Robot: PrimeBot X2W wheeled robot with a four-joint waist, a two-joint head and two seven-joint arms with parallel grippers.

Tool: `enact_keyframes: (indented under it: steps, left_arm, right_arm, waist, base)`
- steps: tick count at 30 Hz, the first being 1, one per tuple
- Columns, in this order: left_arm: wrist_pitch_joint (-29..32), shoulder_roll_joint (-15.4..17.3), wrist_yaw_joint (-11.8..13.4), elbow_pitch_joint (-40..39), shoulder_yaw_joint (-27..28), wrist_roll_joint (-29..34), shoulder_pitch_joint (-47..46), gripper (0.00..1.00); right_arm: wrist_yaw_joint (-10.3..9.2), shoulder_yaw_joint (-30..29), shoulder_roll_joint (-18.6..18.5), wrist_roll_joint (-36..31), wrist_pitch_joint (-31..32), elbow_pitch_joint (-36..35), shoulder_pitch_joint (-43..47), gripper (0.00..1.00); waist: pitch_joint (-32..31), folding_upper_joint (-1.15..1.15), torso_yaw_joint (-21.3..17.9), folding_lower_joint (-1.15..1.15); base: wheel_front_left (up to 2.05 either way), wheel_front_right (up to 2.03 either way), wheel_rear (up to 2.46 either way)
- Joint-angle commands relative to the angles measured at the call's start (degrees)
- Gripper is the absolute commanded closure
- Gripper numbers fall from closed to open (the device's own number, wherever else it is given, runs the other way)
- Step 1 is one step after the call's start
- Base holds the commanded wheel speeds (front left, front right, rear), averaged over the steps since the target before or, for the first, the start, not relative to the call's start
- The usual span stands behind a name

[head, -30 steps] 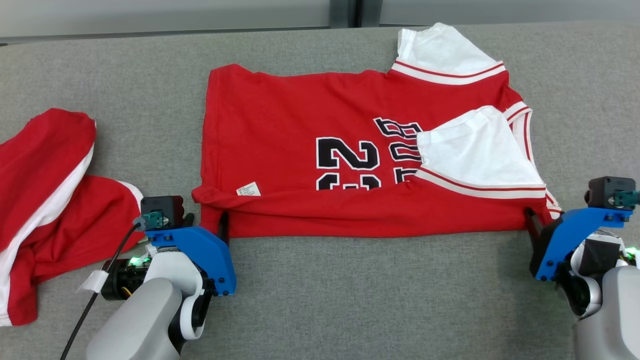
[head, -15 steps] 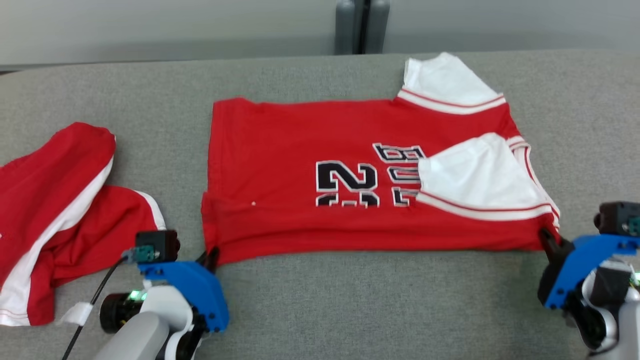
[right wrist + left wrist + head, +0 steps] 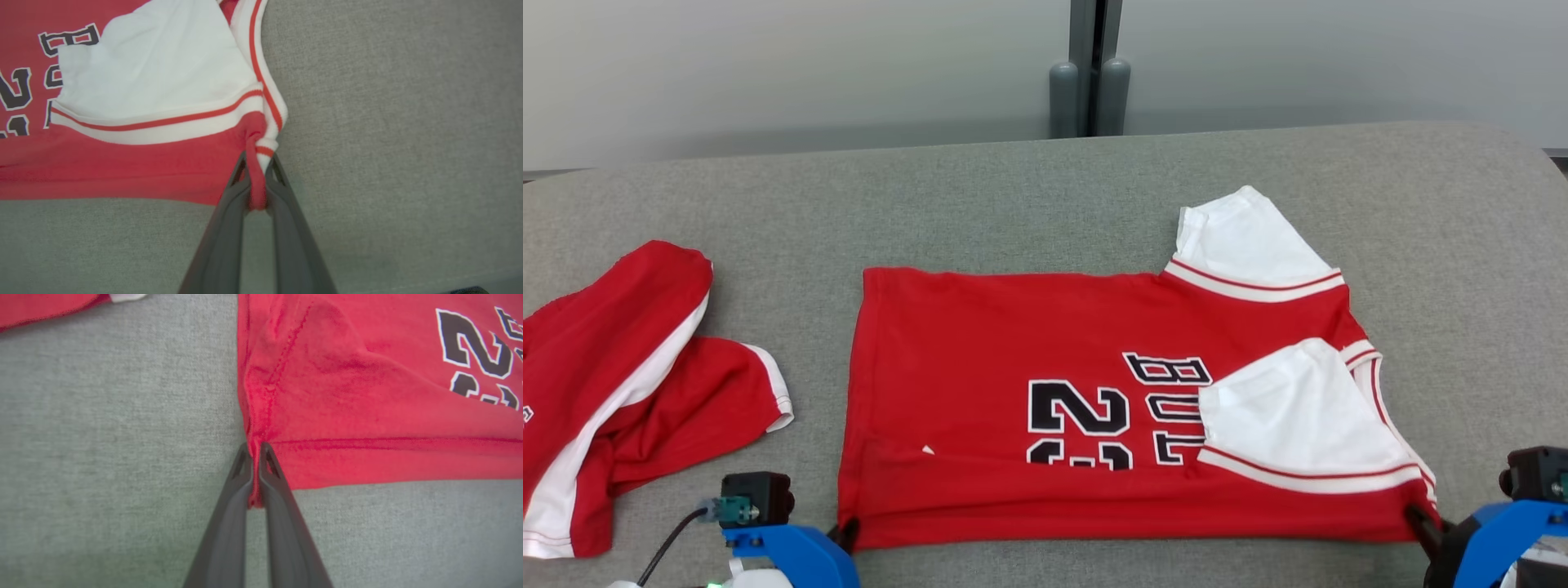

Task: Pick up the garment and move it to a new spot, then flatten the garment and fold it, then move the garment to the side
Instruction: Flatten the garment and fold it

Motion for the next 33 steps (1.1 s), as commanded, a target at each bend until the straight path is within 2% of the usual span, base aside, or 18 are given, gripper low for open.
enact_keyframes:
  steps: [1,2,3,4,5,12,15,20,25,33]
  left_arm:
    - [0.7,0.6,0.4,-0.1,-0.2,-0.4,0.9,1.0]
    - [1.7,0.9,0.3,-0.6,-0.8,-0.5,1.4,0.89]
    - [2.1,1.1,0.0,-1.0,-1.2,-0.8,1.7,0.65]
    - [2.0,1.1,-0.2,-1.3,-1.2,-0.7,1.9,0.1]
    - [1.9,1.1,-0.2,-1.3,-1.4,-0.4,2.0,0.0]
    - [1.9,0.7,1.0,-0.1,0.9,-1.1,-1.9,0.0]
    - [1.3,0.5,1.1,-0.3,2.9,-0.8,-6.4,0.0]
    - [3.2,-0.5,2.8,-0.9,3.7,1.2,-15.5,0.0]
    - [5.1,-2.6,5.1,2.0,3.0,4.1,-24.6,0.0]
    - [5.9,-5.7,4.4,8.2,0.5,7.6,-33.8,0.0]
  right_arm:
    - [-0.07,-0.2,-0.4,-0.1,0.3,-0.1,1.1,1.0]
    - [-0.07,-0.4,-0.4,0.1,0.8,0.4,1.7,1.0]
    - [-0.07,-0.5,-0.4,0.2,1.6,0.8,2.3,1.0]
    - [-0.05,-0.2,-0.4,0.2,1.7,0.9,2.2,0.72]
    - [-0.05,-0.4,-0.4,0.5,1.2,0.9,1.4,0.0]
    - [-0.04,2.9,-0.3,-7.5,-1.1,0.9,-10.6,0.0]
    - [-0.04,5.5,-2.2,-9.1,-1.8,1.9,-18.7,0.0]
    - [-0.04,10.3,-5.6,-8.8,-2.4,6.2,-30.4,0.0]
    - [-0.04,13.3,-7.3,-7.7,-3.8,11.0,-38.6,0.0]
    - [-0.04,14.9,-7.3,-6.6,-7.4,15.9,-44.2,0.0]
  waist:
    - [-0.1,-0.01,-0.1,0.0]
    - [-0.2,-0.01,-0.2,0.0]
    - [-0.3,-0.01,-0.3,0.0]
    - [-0.3,-0.01,-0.3,0.0]
    - [-0.3,-0.01,-0.4,0.0]
    - [2.1,-0.01,-1.7,0.0]
    - [3.9,-0.01,-1.7,0.0]
    - [6.9,-0.01,-0.9,0.0]
    - [11.0,-0.01,0.0,0.0]
    - [15.7,-0.01,0.8,0.0]
  base:
    - [0.0,0.0,0.0]
    - [0.0,0.0,0.0]
    - [0.0,0.0,0.0]
    - [0.0,0.0,0.0]
    - [0.0,0.0,0.0]
    - [0.0,0.0,0.0]
    - [0.0,0.0,0.0]
    - [0.0,0.0,0.0]
    - [0.0,0.0,0.0]
    - [0.0,0.0,0.0]
